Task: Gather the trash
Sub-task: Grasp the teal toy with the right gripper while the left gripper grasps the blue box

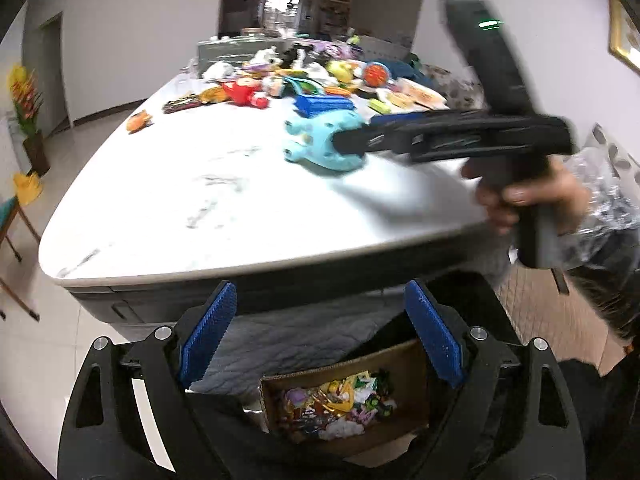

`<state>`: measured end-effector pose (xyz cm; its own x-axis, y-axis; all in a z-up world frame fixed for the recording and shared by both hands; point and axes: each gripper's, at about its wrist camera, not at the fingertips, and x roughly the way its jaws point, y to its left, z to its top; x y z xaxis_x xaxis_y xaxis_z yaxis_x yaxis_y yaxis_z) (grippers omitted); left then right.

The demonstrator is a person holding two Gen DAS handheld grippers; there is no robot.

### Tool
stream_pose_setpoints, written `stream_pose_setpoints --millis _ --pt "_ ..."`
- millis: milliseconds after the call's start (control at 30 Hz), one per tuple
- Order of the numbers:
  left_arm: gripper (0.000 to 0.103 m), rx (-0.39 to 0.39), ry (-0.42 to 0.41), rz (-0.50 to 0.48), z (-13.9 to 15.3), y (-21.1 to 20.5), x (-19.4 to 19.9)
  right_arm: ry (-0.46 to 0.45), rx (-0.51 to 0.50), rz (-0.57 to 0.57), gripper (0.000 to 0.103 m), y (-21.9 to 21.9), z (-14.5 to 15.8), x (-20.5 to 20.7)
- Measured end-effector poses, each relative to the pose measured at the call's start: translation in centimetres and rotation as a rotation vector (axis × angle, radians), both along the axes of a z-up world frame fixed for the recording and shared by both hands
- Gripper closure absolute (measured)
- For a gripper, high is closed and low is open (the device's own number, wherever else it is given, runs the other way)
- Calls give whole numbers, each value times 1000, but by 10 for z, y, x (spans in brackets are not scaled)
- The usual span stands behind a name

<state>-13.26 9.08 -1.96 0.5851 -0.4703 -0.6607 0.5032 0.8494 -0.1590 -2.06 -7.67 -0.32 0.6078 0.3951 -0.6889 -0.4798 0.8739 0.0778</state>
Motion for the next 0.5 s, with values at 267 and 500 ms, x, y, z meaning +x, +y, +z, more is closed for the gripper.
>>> stream_pose_setpoints --millis 267,500 --pt "19 -52 24 46 6 22 20 96 -30 -106 33 4 -17 34" --pt "19 19 -35 60 43 -19 89 135 124 -177 33 -70 -4 6"
